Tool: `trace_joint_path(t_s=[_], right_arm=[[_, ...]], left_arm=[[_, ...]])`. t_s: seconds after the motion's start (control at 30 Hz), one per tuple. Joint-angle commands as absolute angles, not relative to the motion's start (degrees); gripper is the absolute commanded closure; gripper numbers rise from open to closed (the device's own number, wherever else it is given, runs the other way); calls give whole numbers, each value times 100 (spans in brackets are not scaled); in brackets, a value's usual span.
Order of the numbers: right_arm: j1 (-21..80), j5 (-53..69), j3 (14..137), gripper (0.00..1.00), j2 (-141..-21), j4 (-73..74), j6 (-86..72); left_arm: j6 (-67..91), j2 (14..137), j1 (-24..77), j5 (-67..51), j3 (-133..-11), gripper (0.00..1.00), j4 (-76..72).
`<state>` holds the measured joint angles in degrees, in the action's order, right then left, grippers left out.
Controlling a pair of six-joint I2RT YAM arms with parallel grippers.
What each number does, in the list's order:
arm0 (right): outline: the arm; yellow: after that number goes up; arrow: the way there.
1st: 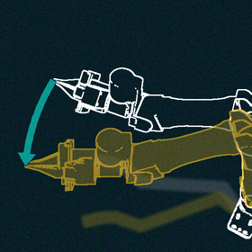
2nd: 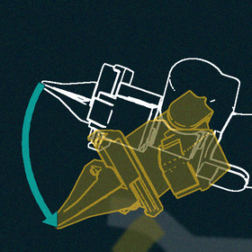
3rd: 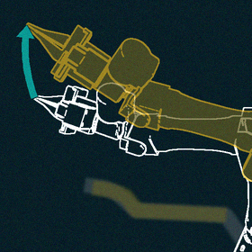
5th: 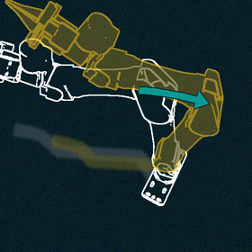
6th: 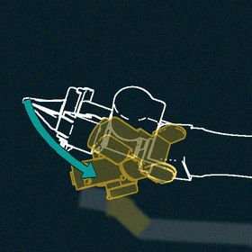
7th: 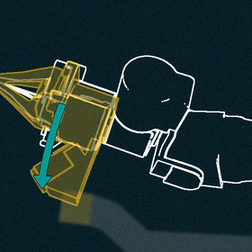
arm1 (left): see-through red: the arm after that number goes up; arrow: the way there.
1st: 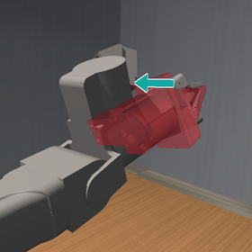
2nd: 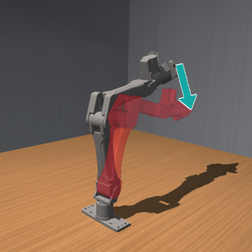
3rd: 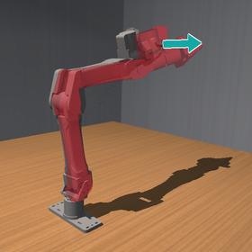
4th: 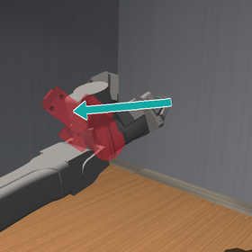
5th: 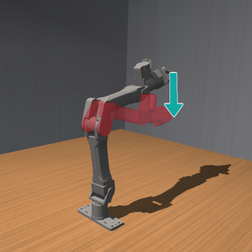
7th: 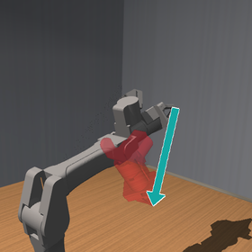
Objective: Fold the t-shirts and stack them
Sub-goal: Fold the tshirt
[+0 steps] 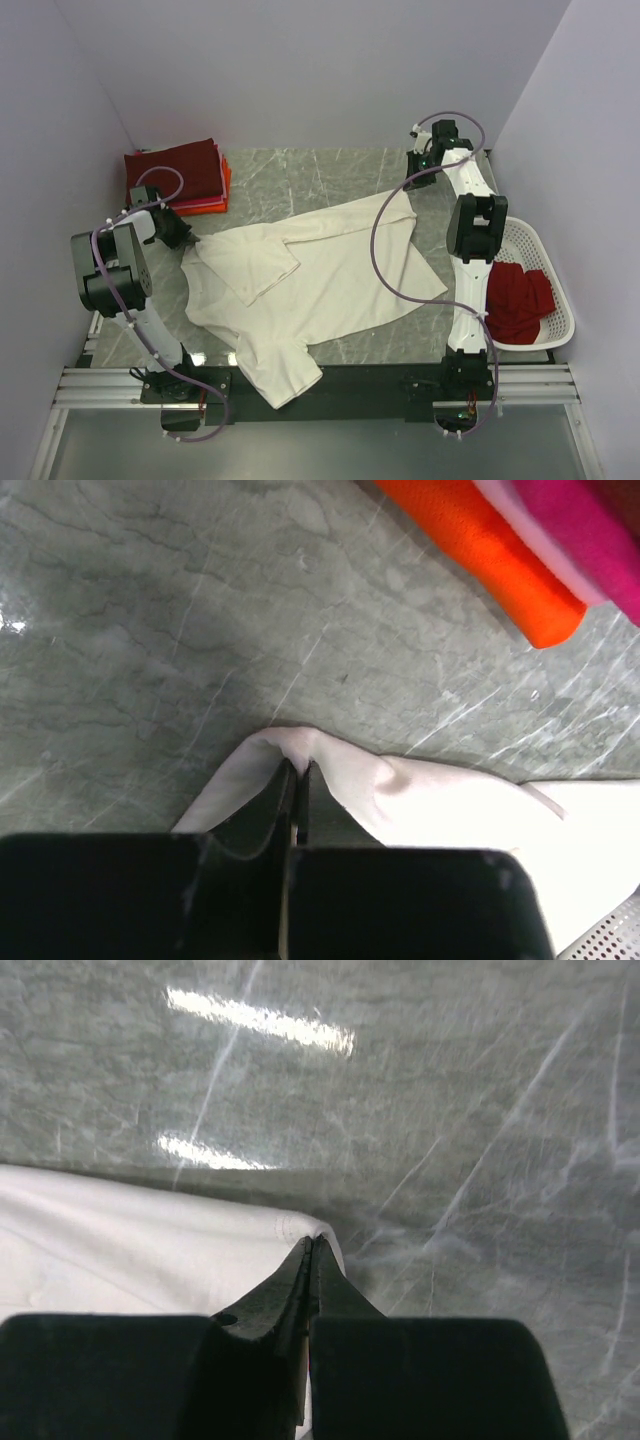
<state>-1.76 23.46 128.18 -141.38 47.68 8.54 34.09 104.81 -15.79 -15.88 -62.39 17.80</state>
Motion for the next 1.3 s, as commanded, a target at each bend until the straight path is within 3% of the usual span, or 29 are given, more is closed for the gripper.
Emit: trace_joint_path(t_s=[0.0, 0.8, 1.17, 1.2, 1.27], right_arm=[[-149, 2338, 13148, 100, -14177, 4510, 695], [-26, 1064, 13527, 100, -14379, 3104, 106], [158, 1152, 13369, 100, -14195, 2409, -220], [158, 1125, 13403, 83, -14168, 2434, -202], [167, 1003, 13499, 63, -14089, 2539, -80]], left_arm=[[3392, 10327, -1679, -1767, -6372, 100, 1556], [3542, 10389, -1925, -1766, -6548, 100, 1389], [3577, 10345, -1916, -1741, -6829, 99, 1309], [3577, 10301, -1916, -1697, -6847, 97, 1344], [3542, 10100, -1925, -1609, -6891, 82, 1484]])
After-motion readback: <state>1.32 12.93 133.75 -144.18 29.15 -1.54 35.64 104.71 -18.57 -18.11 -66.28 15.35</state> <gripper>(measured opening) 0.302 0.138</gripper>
